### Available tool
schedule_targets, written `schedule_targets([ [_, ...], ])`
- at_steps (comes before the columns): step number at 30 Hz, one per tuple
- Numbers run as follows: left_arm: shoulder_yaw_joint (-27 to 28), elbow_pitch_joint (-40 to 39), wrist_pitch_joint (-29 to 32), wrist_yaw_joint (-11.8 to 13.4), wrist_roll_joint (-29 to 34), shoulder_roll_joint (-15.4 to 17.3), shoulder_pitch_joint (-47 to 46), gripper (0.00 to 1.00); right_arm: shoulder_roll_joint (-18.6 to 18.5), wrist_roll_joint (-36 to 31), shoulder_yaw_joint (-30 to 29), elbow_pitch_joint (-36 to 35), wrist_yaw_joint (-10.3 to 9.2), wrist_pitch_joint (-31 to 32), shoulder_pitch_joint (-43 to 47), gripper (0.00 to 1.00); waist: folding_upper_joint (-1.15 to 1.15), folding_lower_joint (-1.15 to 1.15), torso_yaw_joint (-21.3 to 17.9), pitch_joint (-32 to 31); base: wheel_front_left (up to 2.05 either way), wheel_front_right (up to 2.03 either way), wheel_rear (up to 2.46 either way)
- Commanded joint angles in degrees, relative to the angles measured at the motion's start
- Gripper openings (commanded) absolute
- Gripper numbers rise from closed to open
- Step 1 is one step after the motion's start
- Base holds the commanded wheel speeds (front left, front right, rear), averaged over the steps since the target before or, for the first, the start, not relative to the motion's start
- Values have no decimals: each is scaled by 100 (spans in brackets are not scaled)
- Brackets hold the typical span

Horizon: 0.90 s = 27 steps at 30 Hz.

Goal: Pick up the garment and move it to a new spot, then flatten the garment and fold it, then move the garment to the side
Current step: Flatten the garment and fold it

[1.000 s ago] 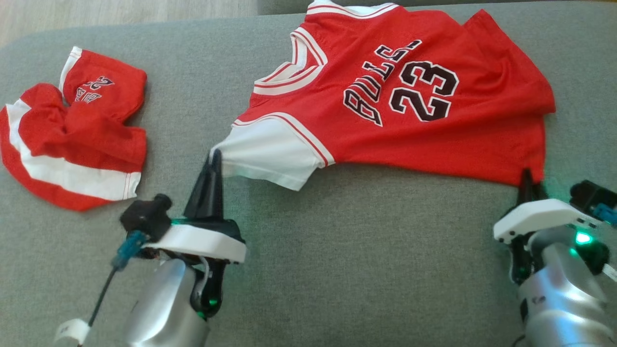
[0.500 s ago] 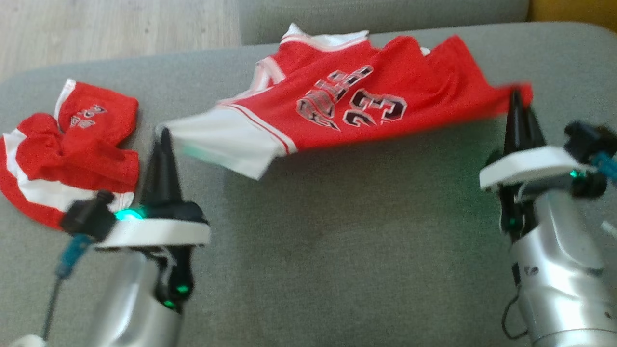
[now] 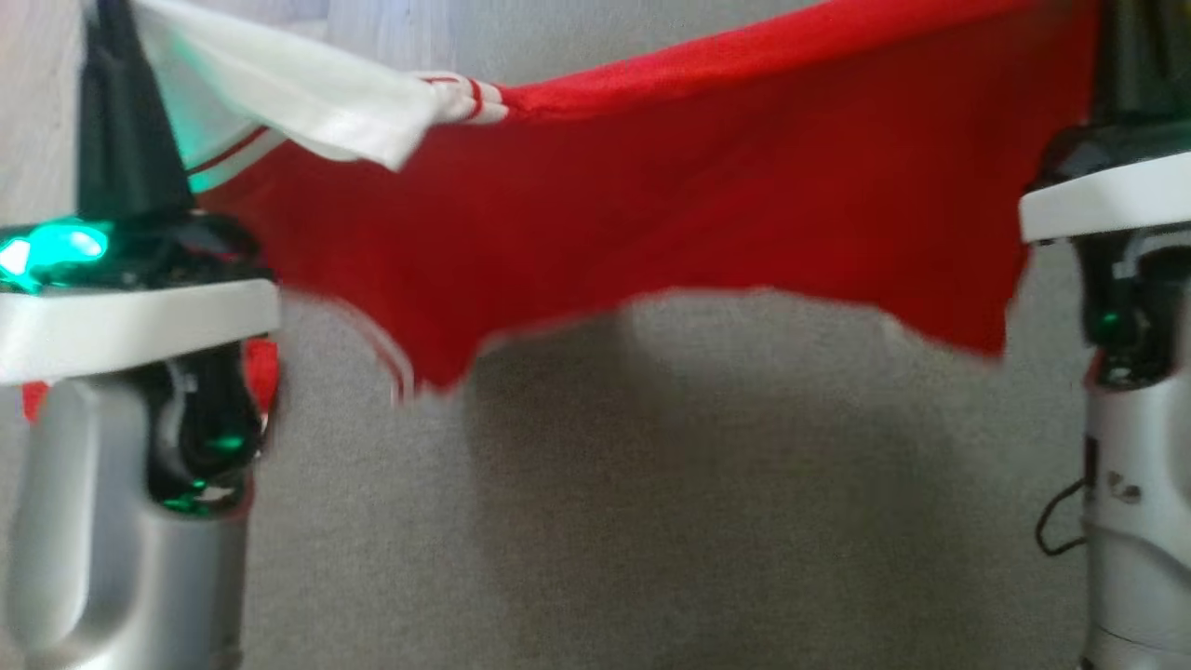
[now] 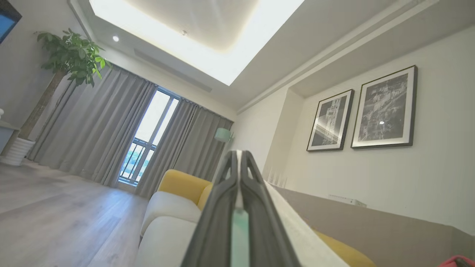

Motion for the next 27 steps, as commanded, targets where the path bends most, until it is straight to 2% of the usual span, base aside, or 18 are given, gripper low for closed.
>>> schedule_targets([
  [1, 244, -519, 270, 136, -51, 238, -328, 0, -39, -65, 169, -566, -4, 276, -198, 0, 0, 1, -65, -98, 0, 0, 0],
  [9, 289, -1422, 1226, 514, -240, 485, -595, 0, -97, -134, 174, -1663, -4, 1193, 34, 0, 0, 1, -109, 45, 0, 0, 0],
  [12, 300, -1289, 1542, 545, -300, 643, -886, 0, -99, -159, 153, -1747, -4, 1436, -27, 0, 0, 1, -140, 336, 0, 0, 0],
  [14, 268, -978, 1694, 467, -311, 773, -1210, 0, -87, -111, 172, -1624, -4, 1526, -217, 0, 0, 1, -174, 604, 0, 0, 0],
  [18, 204, -6, 1796, 210, -340, 945, -2182, 0, -229, -101, 214, -1012, -4, 1504, -946, 0, 0, 1, -200, 1239, 0, 0, 0],
  [22, 144, 1377, 1693, -123, -193, 1168, -3416, 0, -363, -121, 367, 121, -4, 1218, -2066, 0, 0, 1, -263, 1846, 0, 0, 0],
  [27, -14, 3014, 1203, -427, 186, 1365, -5023, 0, -444, -421, 506, 1787, -4, 351, -3802, 0, 0, 1, -294, 2357, 0, 0, 0],
])
